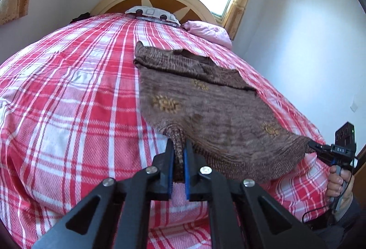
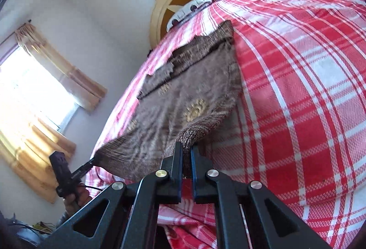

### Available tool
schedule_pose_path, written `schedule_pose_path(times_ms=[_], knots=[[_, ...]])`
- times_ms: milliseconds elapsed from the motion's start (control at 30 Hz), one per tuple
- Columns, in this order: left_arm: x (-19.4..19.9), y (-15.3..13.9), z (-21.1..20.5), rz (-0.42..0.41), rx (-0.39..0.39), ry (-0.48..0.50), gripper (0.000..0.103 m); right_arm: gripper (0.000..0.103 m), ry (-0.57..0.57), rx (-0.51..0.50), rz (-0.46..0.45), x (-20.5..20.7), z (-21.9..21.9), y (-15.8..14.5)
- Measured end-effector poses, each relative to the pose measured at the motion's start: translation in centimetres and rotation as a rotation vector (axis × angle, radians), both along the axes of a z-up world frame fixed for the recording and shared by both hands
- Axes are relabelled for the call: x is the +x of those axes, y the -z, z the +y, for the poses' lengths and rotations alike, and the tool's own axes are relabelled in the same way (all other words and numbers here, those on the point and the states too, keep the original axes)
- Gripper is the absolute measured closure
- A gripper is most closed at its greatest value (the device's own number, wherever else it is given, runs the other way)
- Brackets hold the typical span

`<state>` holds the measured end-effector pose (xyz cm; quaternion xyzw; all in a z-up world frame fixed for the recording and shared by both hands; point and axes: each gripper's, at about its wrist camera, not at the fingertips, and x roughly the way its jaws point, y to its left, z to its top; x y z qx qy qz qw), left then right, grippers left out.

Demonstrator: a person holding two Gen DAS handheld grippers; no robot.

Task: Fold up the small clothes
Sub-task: 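Grasp the hem with the left gripper while the right gripper grasps the hem, then lift the hem with both grippers and fold it toward the collar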

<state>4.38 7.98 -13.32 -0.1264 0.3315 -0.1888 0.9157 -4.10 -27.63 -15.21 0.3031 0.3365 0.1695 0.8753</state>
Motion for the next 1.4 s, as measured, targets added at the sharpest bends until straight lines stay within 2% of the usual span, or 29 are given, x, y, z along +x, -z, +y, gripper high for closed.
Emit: schedule_pose_path(times_ms=[267, 433, 667, 1200, 1400], knots=[[3.4, -2.4, 0.7, -0.041, -0.049, -0.019, 0.096, 0.098, 0.021, 0.016, -0.068, 1.7, -0.6, -2.9], [6.5, -3.5, 0.9, -0.034, -0.082, -0.035, 0.096, 0.098, 0.043, 0.030, -0.111, 4.4, -1.2, -5.0], [11.1, -5.4, 0.7, -0.060, -0.099, -0.055, 0.096, 0.098, 0.076, 0.020, -0.119, 9.1, -2.2, -6.6], [22.2, -5.7, -0.3, -0.012, -0.113, -0.081, 0.096, 0.098, 0.100, -0.023, -0.093, 20.7, -3.2, -7.9], [26.8, -5.3, -0.4, 0.011, -0.095, -0.096, 0.096, 0.098, 0.108, -0.047, -0.078, 25.7, -3.6, -8.2]])
